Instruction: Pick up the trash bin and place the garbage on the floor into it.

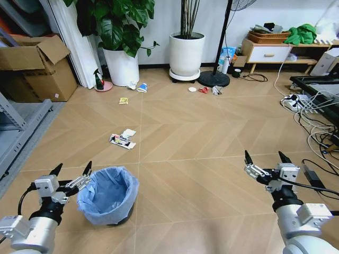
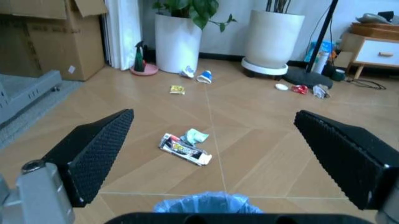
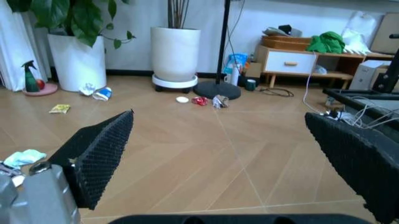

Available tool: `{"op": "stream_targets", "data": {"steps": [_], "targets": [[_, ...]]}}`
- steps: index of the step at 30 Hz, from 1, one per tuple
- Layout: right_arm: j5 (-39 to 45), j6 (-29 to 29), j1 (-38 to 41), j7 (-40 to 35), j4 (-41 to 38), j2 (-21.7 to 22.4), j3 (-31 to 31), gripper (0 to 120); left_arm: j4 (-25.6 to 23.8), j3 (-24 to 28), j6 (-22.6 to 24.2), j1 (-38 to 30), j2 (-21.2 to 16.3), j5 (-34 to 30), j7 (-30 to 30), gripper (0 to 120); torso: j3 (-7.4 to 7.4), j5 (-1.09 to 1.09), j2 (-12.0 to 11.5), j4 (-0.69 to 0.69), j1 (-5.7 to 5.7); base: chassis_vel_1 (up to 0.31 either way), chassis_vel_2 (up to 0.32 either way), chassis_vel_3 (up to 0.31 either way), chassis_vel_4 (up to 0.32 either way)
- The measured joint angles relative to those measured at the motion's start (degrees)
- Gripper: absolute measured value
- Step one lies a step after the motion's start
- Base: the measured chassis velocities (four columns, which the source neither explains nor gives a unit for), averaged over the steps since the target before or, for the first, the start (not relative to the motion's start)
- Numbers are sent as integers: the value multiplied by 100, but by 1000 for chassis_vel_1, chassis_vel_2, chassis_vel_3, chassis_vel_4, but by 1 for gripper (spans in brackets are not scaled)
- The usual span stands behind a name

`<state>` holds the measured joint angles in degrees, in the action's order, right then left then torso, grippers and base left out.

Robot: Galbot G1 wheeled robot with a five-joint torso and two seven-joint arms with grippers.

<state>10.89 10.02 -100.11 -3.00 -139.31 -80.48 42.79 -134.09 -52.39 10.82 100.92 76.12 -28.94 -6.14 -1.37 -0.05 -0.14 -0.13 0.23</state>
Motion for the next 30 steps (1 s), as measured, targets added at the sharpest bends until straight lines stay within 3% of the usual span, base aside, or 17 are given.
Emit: {"op": "stream_targets", "data": {"steps": [6,14,16,19,21,26,30], "targets": [[3,0,28,-3,55,7,6,100,188,37,-28,-63,-32,88,-5,100,0,0,0,0,0,0,0,0,0],[20,-13,45,-5,109,44,6,100,579,70,250,-357,-359,77,58,100,0,-1,0,0,0,0,0,0,0],[24,-46,35,-5,149,64,0,100,602,25,897,-398,-657,-66,191,100,0,0,0,0,0,0,0,0,0],[24,-63,33,-5,183,81,-4,100,601,-7,1224,-401,-821,-137,206,100,0,0,0,1,0,0,0,0,0],[29,-82,39,-3,239,118,-14,100,582,-60,1965,-482,-1088,-269,258,100,0,1,0,0,0,0,0,0,0],[73,-84,104,1,343,170,-69,100,768,-45,2573,-708,-1355,-476,336,100,0,-1,0,-1,0,0,0,0,0],[129,-84,190,12,437,233,-133,100,975,-26,2695,-768,-1445,-465,349,100,0,-1,0,1,0,0,0,0,0]]}}
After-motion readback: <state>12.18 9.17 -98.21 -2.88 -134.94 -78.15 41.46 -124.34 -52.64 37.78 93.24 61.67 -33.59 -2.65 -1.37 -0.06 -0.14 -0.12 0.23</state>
